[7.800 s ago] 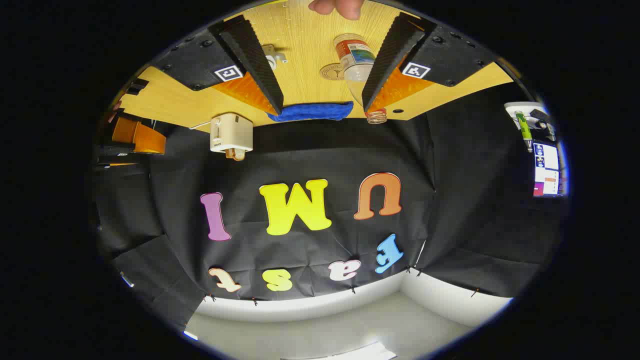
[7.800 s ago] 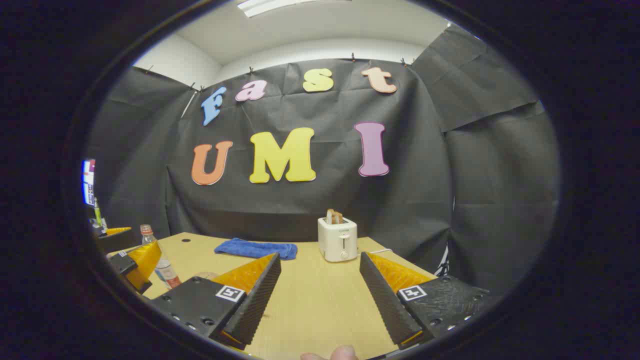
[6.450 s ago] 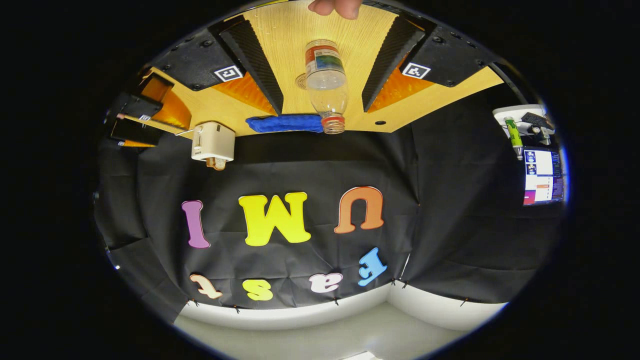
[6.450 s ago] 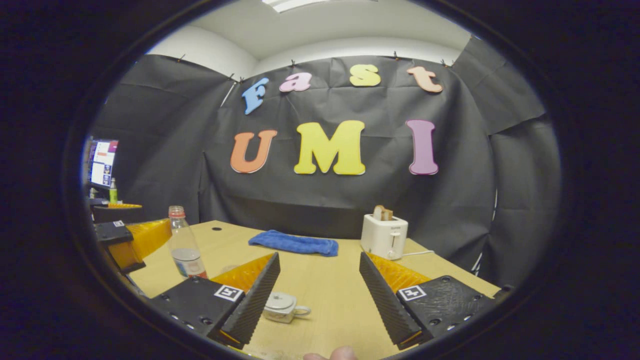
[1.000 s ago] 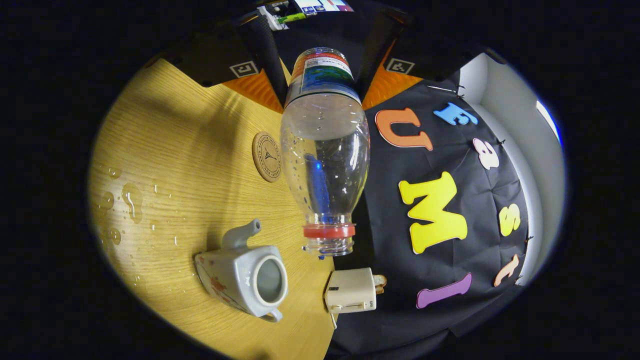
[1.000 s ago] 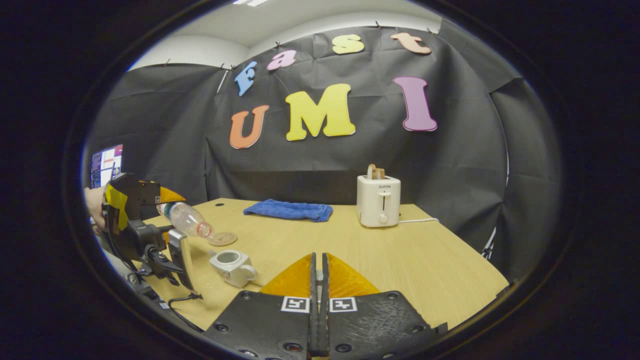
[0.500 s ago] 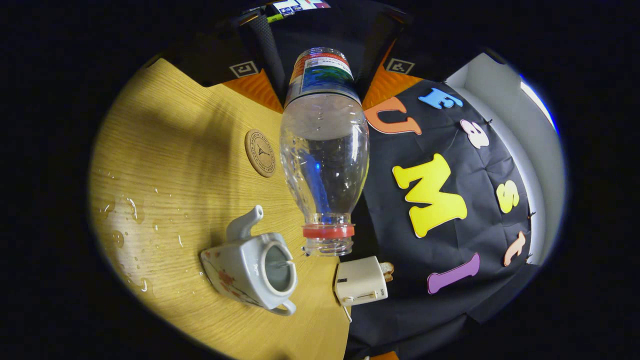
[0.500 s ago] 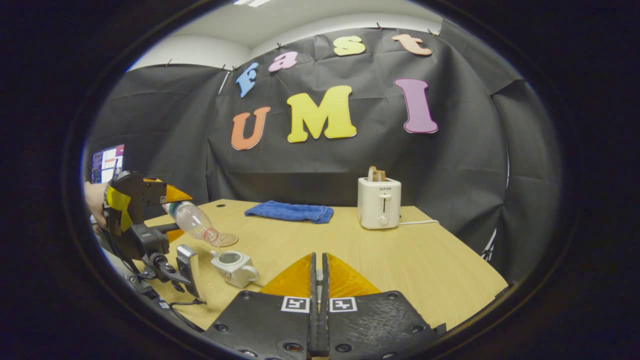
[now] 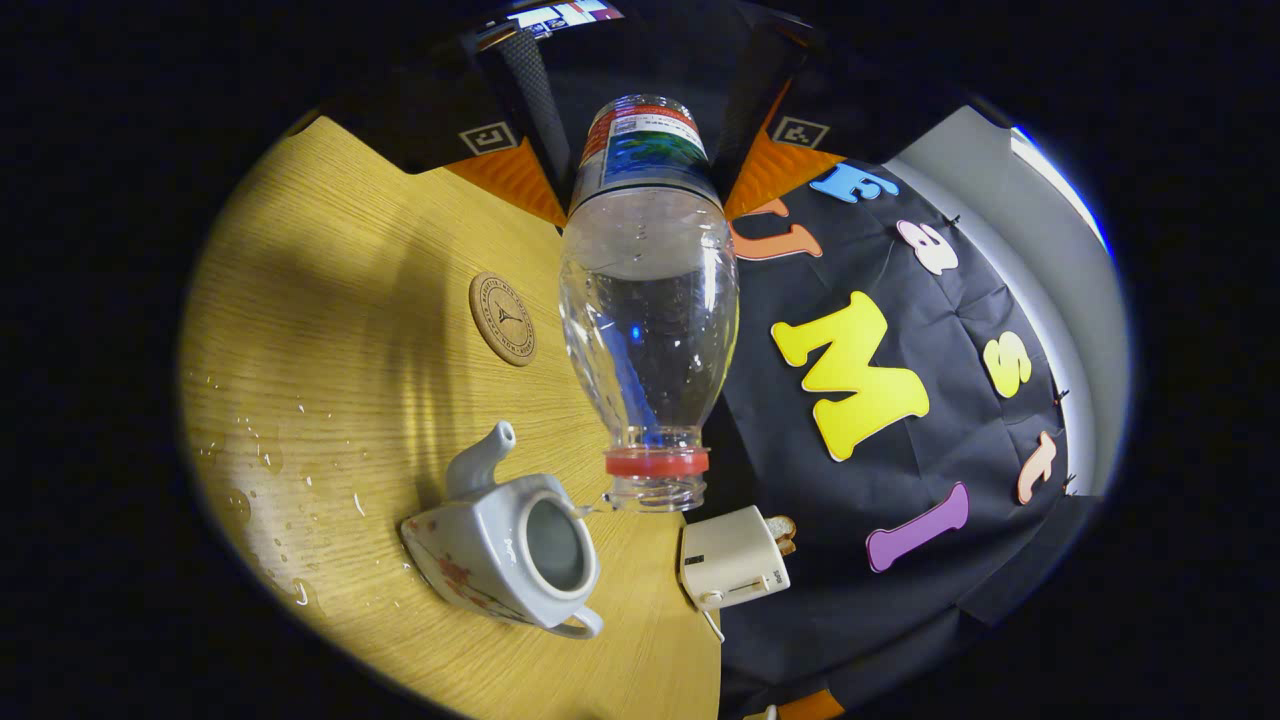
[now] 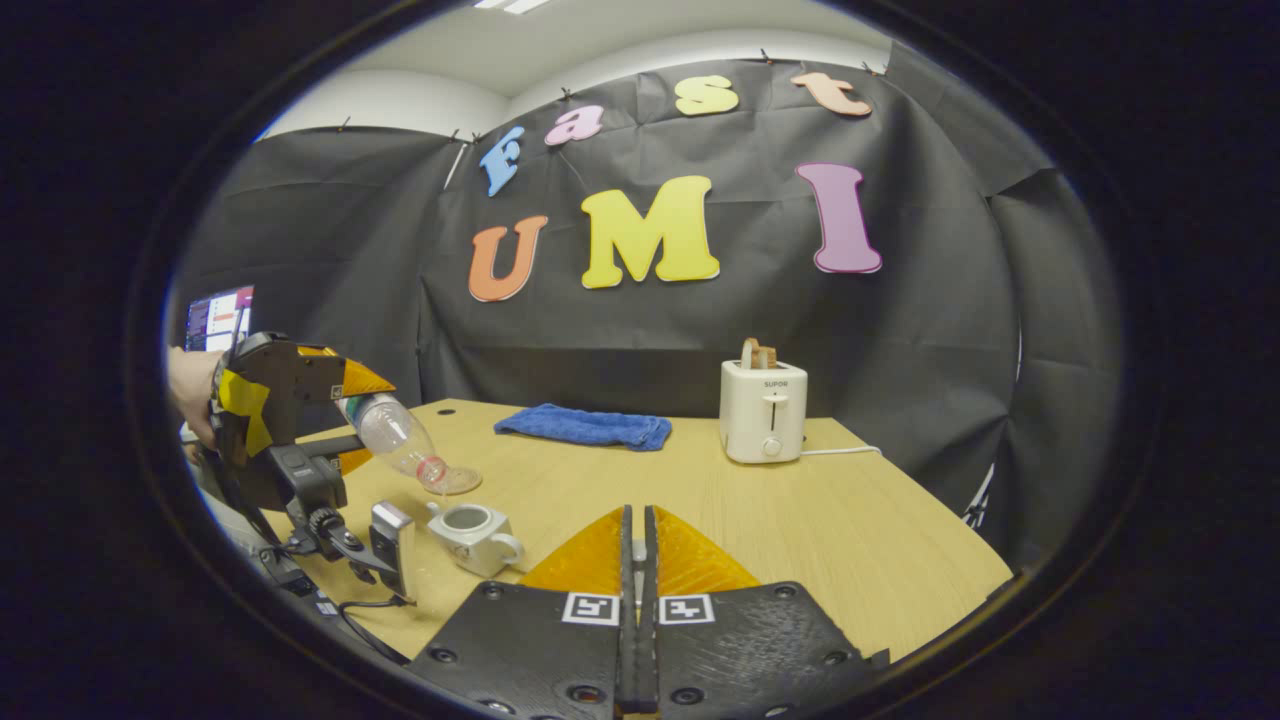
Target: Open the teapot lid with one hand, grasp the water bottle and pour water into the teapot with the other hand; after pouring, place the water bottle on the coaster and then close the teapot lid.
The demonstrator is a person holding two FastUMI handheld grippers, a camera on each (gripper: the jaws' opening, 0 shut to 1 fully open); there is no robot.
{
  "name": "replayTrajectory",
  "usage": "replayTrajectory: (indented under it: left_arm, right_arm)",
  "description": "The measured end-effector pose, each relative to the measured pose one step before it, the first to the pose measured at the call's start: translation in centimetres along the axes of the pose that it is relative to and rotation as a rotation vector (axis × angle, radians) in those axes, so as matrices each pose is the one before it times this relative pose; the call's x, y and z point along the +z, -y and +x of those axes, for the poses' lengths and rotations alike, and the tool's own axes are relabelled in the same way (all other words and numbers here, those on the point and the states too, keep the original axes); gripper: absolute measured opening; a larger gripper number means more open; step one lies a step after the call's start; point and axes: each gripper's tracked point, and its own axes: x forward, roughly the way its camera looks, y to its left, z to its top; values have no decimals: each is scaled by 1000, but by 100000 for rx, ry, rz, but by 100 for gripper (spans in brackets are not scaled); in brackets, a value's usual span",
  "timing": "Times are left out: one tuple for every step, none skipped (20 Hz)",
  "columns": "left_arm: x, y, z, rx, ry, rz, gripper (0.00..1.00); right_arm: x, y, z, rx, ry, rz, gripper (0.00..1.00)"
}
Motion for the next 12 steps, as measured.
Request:
replayTrajectory:
  left_arm:
    - [131,-96,46,313,19,1150,77]
    - [-17,-25,-3,318,69,1138,77]
    - [-12,-83,26,343,-401,1127,77]
    - [-181,-68,22,334,-244,1084,77]
    - [72,-43,48,109,-7,933,77]
    - [-74,-20,-119,19,-395,779,76]
    - [-8,17,8,-184,-252,655,76]
    - [-65,-137,25,-115,-62,651,77]
    - [17,-89,22,147,200,642,77]
    - [-158,49,56,174,33,479,77]
    - [-81,-60,41,137,-50,989,77]
    - [-114,-18,81,38,-394,827,77]
  right_arm:
    - [61,23,12,-105,108,-118,0]
    - [21,95,-56,-133,56,-16,0]
    - [48,49,-23,10,-19,183,0]
    - [-87,55,49,140,-21,367,0]
    - [-45,67,-96,-64,-15,66,0]
    - [-20,-22,-11,84,-122,-76,0]
    - [-74,8,89,129,-101,-7,0]
    - [9,-31,-86,106,-52,-160,0]
    - [-53,44,-87,52,-5,-69,0]
    - [49,60,19,-24,30,22,0]
    - [10,-20,31,111,54,185,0]
    - [46,20,-71,198,-2,187,0]
